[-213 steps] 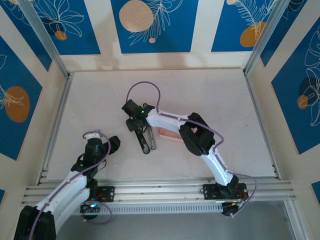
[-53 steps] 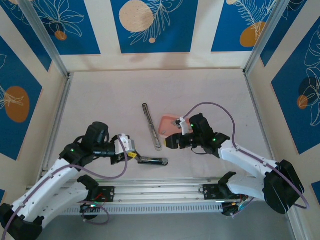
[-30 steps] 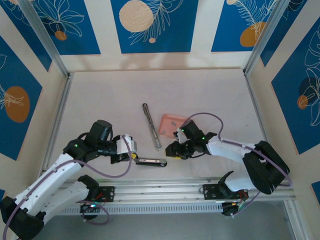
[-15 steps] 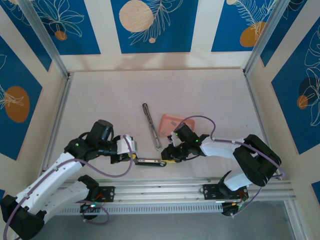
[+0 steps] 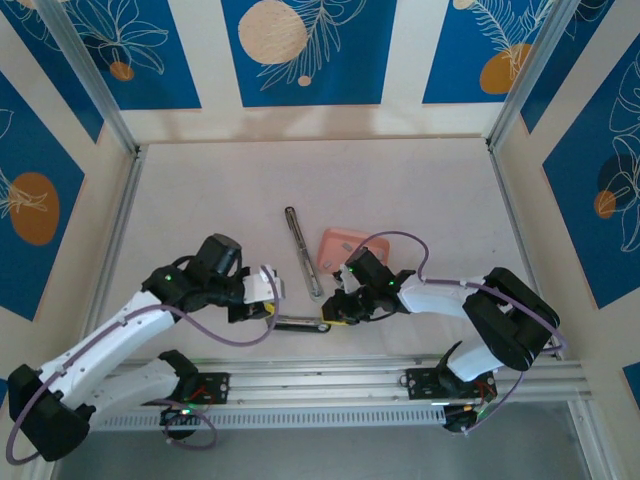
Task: Load the staples into the stapler
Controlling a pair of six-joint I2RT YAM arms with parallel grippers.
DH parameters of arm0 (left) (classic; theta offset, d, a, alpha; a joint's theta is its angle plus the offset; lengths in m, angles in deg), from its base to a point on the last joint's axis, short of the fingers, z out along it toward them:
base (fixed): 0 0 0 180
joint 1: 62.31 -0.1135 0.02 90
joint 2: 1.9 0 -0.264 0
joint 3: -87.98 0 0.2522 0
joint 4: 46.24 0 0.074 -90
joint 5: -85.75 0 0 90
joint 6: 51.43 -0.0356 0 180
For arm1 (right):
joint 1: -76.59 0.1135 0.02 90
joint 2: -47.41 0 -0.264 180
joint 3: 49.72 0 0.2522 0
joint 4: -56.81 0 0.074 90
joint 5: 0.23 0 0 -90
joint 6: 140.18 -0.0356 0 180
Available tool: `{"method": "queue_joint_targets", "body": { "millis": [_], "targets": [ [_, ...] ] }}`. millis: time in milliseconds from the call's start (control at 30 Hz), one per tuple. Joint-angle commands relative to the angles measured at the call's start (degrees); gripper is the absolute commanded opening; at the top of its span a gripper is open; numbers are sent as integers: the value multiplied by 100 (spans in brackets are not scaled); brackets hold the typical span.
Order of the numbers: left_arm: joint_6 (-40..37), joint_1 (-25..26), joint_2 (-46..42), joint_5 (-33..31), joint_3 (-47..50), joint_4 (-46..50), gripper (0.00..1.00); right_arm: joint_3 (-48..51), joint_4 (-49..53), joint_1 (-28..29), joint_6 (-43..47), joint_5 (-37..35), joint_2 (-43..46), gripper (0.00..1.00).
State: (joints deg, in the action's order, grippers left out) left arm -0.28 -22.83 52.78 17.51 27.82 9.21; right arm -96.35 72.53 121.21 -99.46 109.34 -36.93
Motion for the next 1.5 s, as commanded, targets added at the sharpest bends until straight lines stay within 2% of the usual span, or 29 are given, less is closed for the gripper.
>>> {"method": "queue_joint_targets", "body": {
  "millis": [0,300,500,767,933,1033,1133,1300,1467],
  "targets": [
    [165,328,201,-306,-365,-546,17,42,65,112,-97,-201,-74,22],
    [531,1383,1087,-1042,-511,-1065,18,80,-485,108,-81,-178,-68,20],
    [940,1812,1727,-1420,-546,-1828,18,117,-1017,4,28,231,-218,19],
    [1297,2111,2825,-1859,-827,-2162,18,299,-1713,-203,39,549,-420,19],
    [1510,2115,3195,-2012,-881,-2146,18,679,-1882,-363,25,348,-8,24],
    [1554,2115,3284,-2037,-871,-2105,19,958,-1762,-592,-1,260,324,33],
    [1595,2116,3433,-2026,-903,-2036,19,1100,-1214,-875,48,95,633,39],
    [1627,2116,3860,-1983,-1147,-1831,19,1407,-691,-1365,66,-21,1151,42],
    [1619,2113,4355,-1918,-1502,-1551,19,1448,-102,-1616,275,-117,1672,44]
  ]
}}
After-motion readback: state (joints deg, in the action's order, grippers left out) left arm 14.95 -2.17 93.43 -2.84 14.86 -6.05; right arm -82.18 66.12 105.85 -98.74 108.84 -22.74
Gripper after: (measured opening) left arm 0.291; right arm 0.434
